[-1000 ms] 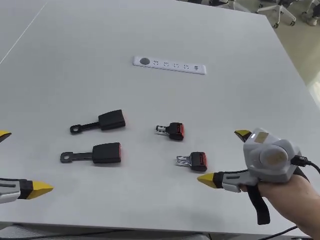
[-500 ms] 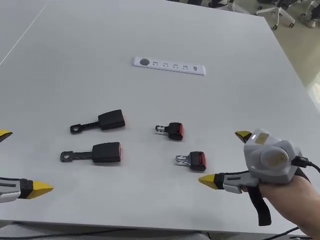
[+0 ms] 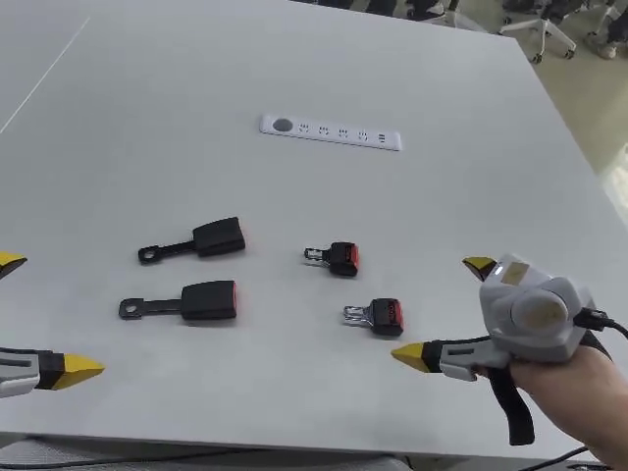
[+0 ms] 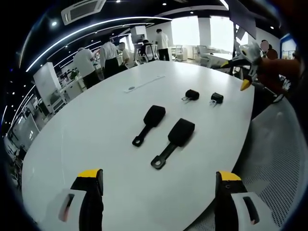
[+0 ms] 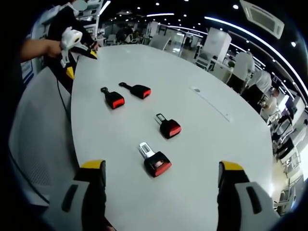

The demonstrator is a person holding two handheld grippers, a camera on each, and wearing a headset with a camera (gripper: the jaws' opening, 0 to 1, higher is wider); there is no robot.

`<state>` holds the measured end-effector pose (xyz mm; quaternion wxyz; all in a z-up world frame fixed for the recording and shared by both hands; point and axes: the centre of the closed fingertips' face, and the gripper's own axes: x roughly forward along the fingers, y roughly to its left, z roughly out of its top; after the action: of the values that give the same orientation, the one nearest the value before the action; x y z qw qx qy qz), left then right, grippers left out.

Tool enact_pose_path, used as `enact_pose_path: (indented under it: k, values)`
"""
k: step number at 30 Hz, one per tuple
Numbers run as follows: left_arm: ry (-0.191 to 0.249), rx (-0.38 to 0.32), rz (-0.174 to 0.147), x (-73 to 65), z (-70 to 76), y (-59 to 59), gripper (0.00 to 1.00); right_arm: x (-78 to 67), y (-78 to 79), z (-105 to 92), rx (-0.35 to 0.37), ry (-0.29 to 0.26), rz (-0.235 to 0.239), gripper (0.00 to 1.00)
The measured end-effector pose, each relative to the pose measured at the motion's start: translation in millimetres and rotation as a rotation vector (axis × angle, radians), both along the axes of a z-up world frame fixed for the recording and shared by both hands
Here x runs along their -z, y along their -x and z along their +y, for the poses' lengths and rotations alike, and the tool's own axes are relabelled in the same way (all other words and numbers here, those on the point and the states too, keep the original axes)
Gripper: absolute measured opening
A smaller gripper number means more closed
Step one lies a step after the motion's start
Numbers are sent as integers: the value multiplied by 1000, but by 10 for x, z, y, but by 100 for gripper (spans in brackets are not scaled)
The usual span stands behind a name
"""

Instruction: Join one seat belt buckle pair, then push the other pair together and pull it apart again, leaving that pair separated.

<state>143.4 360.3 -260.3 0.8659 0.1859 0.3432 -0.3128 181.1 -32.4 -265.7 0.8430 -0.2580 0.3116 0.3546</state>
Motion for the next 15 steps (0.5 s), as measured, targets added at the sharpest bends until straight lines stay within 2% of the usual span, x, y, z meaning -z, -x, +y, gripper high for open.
enact_pose_path:
  k: [11,15]
  values:
    - [-12,18,5,27,-34,-8,93,-13,-10,-6,-7,4,-8,97]
    - [-26,62,6,52,-115,9,91,-14,-18,-6,-12,-1,-10,94]
